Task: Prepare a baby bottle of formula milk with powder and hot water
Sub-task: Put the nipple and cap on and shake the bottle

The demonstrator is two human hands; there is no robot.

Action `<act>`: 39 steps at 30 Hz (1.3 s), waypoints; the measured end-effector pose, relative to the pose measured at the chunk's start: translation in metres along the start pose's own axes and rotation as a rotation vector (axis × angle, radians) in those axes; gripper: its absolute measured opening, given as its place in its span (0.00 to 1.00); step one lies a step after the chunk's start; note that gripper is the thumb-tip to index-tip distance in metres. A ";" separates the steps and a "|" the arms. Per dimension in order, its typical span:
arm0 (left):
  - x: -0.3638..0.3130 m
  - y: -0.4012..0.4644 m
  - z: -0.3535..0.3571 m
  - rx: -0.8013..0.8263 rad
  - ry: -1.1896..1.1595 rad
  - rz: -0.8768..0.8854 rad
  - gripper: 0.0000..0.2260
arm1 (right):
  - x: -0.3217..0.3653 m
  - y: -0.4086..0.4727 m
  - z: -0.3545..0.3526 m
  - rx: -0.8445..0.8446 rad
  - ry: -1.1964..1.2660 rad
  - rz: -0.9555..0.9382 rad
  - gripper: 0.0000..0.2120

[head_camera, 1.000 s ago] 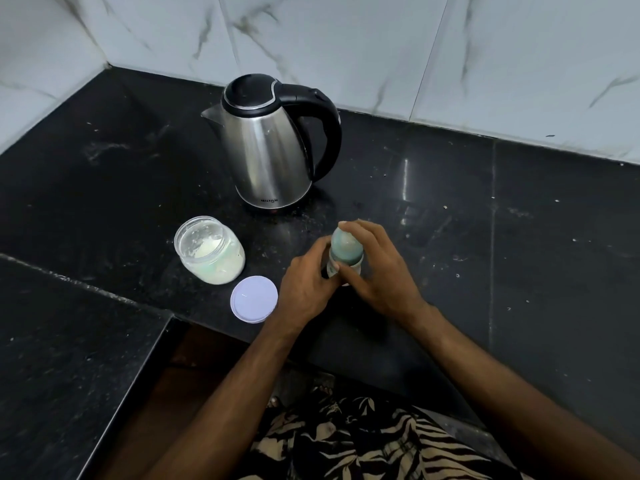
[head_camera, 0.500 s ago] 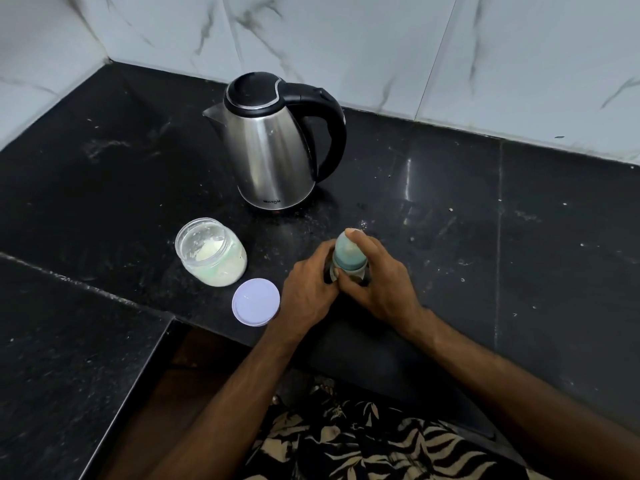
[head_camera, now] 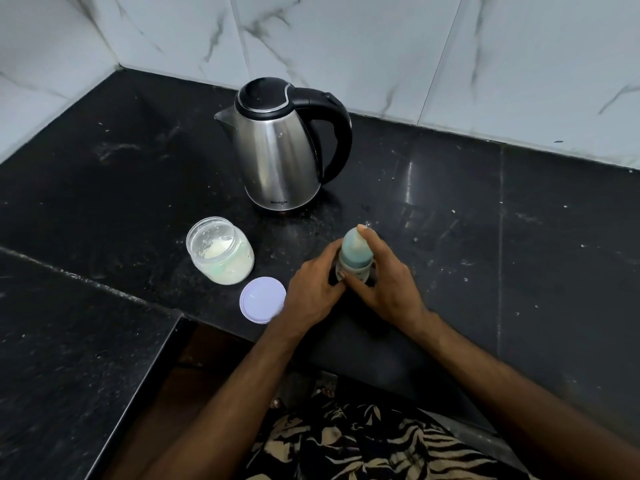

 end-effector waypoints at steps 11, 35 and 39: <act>0.046 -0.022 -0.062 -0.064 0.254 0.071 0.26 | -0.005 0.040 -0.030 -0.155 0.482 0.310 0.42; 0.057 -0.029 -0.076 -0.189 0.259 0.461 0.11 | 0.044 0.052 0.022 -0.083 0.699 0.536 0.36; 0.060 -0.028 -0.076 -0.163 0.230 0.444 0.10 | 0.021 0.057 0.000 -0.478 0.904 0.675 0.32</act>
Point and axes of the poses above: each hand's wrist, its own y-axis towards the middle knuckle, its own z-axis out of the palm, x = y × z, the point moved 7 cm from there along y, towards the middle knuckle, and after that the axes turned 9 degrees about -y, right-handed, at the moved point
